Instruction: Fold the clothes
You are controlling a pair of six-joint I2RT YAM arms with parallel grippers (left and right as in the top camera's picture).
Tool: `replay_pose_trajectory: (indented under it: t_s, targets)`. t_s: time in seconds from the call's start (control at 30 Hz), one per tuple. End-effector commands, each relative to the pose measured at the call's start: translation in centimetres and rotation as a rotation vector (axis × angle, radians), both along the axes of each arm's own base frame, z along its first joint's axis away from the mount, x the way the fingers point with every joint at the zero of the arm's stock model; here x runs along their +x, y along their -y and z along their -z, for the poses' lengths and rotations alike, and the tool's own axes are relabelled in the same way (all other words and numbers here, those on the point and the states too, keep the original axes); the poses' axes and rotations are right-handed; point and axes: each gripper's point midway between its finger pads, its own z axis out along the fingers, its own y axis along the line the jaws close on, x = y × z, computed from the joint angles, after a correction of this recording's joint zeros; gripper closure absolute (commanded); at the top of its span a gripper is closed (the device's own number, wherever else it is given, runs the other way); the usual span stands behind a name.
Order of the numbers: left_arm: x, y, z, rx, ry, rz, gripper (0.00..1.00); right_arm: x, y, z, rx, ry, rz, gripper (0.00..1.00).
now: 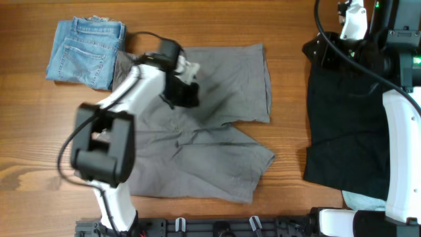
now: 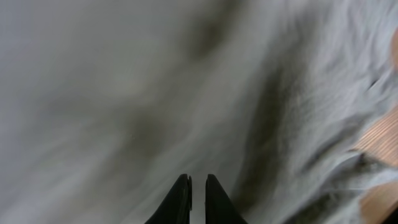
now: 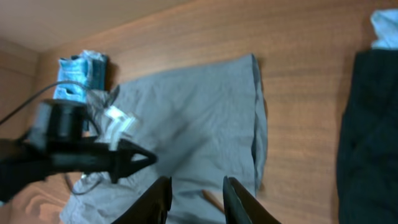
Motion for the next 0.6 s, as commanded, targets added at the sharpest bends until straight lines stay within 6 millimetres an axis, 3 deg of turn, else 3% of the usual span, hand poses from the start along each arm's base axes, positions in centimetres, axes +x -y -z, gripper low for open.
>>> replay_pose_trajectory:
  t_s: [0.0, 0.1, 0.2, 0.3, 0.37, 0.47, 0.57]
  targets:
    - [-0.6, 2.3, 3.7, 0.059, 0.017, 0.118, 0.94, -0.2, 0.7, 1.3, -0.024, -0.057, 0.037, 0.69]
    - [1.0, 3.0, 6.1, 0.067, 0.05, 0.074, 0.96, -0.4, 0.7, 2.1, -0.025, -0.081, 0.037, 0.69]
    - [6.5, 2.5, 8.1, 0.095, 0.192, -0.135, 0.96, -0.3, 0.8, 2.6, -0.031, -0.091, 0.043, 0.7]
    - [12.4, 2.2, 7.7, -0.004, 0.306, -0.363, 0.96, -0.1, 1.4, 3.3, -0.058, -0.112, 0.061, 0.7]
    - [15.8, 2.2, 6.3, -0.086, 0.337, -0.465, 0.96, -0.3, 1.5, 4.1, -0.065, -0.147, 0.067, 0.7]
    - [21.2, 2.4, 1.5, -0.168, 0.444, -0.477, 0.94, -1.1, 1.5, 6.1, -0.065, -0.23, 0.064, 0.69]
    - [24.0, 2.4, -3.3, -0.183, 0.538, -0.451, 0.93, -1.9, 1.2, 8.3, -0.065, -0.301, 0.055, 0.69]
